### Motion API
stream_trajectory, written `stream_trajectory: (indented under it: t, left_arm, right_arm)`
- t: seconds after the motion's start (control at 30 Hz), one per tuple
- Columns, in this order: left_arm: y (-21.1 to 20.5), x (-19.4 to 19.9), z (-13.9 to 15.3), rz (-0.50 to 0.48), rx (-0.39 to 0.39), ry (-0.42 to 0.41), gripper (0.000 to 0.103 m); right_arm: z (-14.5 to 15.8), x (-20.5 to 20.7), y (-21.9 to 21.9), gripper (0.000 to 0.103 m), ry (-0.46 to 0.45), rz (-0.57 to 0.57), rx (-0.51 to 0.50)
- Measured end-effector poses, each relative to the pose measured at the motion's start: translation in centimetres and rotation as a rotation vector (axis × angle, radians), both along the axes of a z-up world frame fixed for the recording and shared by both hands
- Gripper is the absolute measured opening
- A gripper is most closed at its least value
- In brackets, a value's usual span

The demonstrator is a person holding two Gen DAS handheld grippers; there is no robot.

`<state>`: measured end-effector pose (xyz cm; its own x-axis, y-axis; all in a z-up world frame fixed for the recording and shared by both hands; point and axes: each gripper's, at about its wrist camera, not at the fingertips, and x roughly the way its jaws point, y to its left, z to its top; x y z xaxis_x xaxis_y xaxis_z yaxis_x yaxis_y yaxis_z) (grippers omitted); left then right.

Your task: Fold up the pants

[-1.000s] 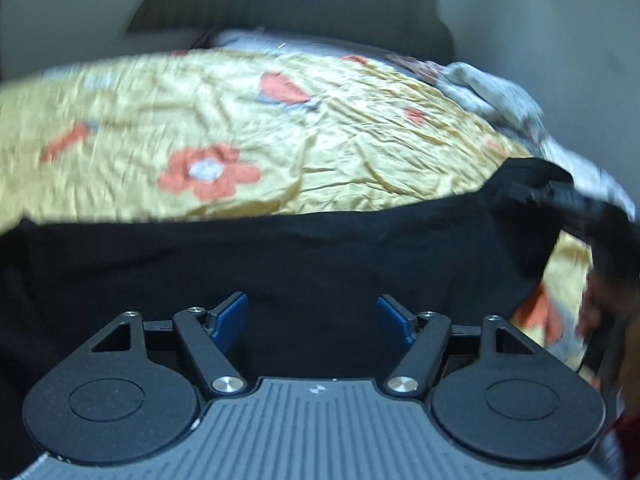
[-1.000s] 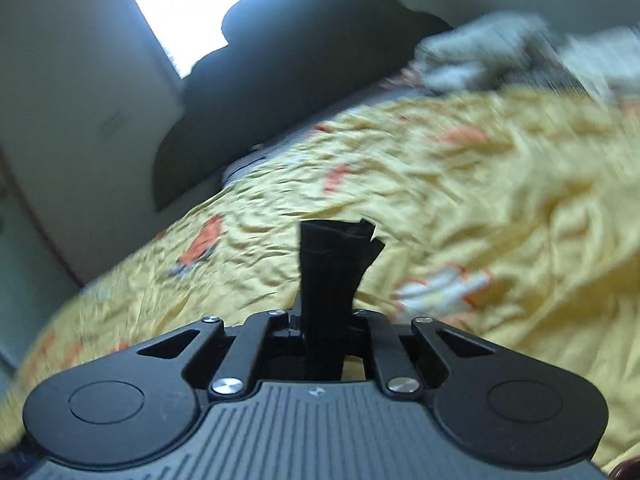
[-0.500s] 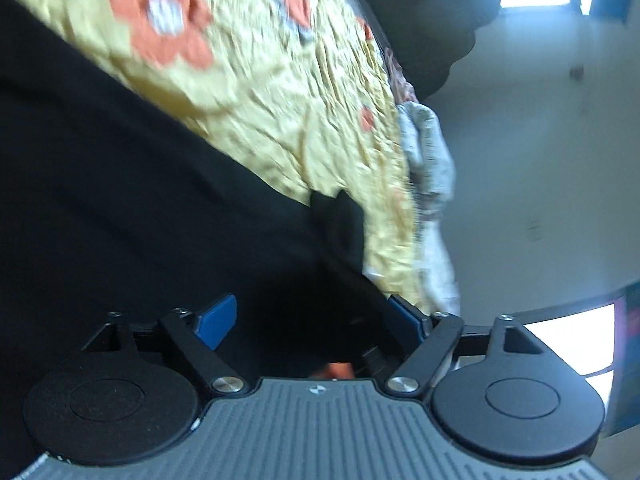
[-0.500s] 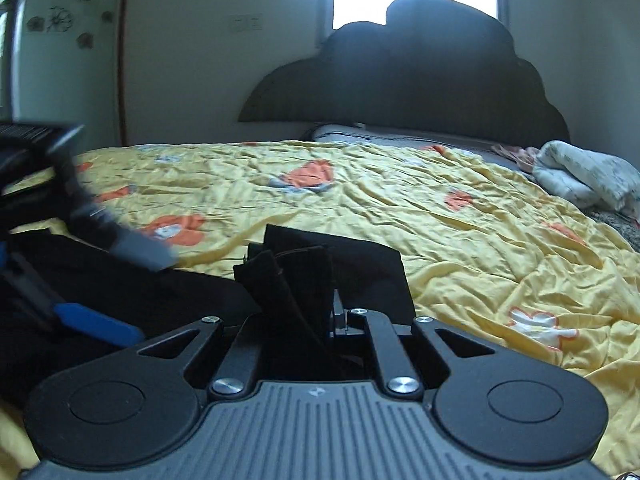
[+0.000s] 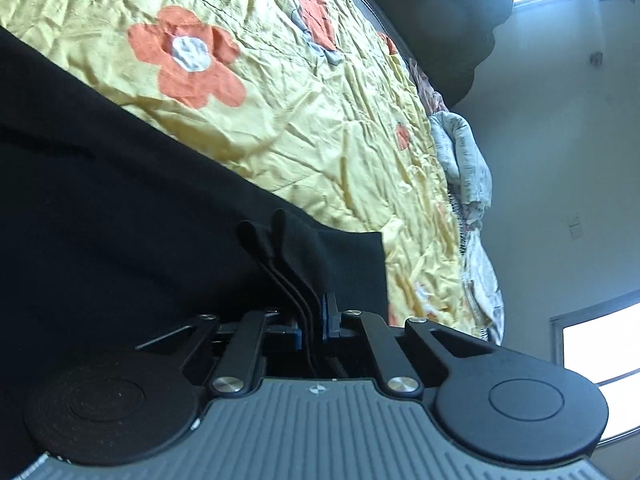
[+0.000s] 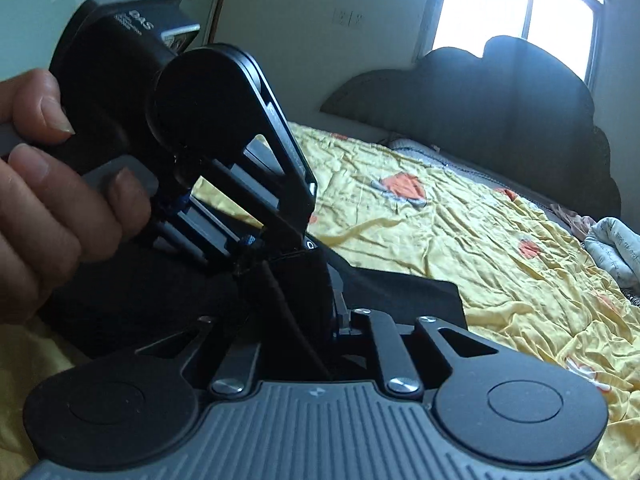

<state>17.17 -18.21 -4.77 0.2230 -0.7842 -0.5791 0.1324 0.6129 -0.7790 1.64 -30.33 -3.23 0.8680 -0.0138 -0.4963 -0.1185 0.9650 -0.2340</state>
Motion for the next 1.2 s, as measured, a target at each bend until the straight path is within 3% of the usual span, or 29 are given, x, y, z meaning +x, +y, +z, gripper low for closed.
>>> stream_trajectory:
  t: [0.13, 0.27, 0.33, 0.47, 0.7, 0.9, 1.2]
  left_arm:
    - [0.2, -0.9, 0.1, -0.001, 0.06, -0.079, 0.006]
    - [0.3, -1.8, 0.8, 0.0, 0.108, -0.168, 0.005]
    - [0.2, -2.1, 1.3, -0.008, 0.137, -0.227, 0.005]
    - [1.1, -3.1, 2.6, -0.008, 0.224, -0.353, 0.006]
    - [4.2, -3.4, 3.4, 0.02, 0.361, -0.43, 0.006]
    - [6.3, -4.3, 4.4, 0.051, 0.488, -0.545, 0.006]
    - [8.8, -4.6, 3.8, 0.075, 0.518, -0.536, 0.006]
  right_arm:
    - [-0.2, -0.5, 0.0, 0.03, 0.012, -0.021, -0.042]
    - [-0.2, -1.6, 0.2, 0.03, 0.009, 0.008, -0.061]
    - [-0.3, -1.7, 0.8, 0.018, 0.011, 0.033, -0.1]
    - [-0.5, -1.8, 2.2, 0.015, 0.005, 0.072, -0.121]
    - [-0.3, -1.0, 5.0, 0.014, -0.003, 0.166, -0.052]
    - [-0.3, -0.3, 7.4, 0.014, -0.007, 0.246, -0.027]
    - [-0.5, 1.0, 8.4, 0.014, 0.016, 0.313, 0.002]
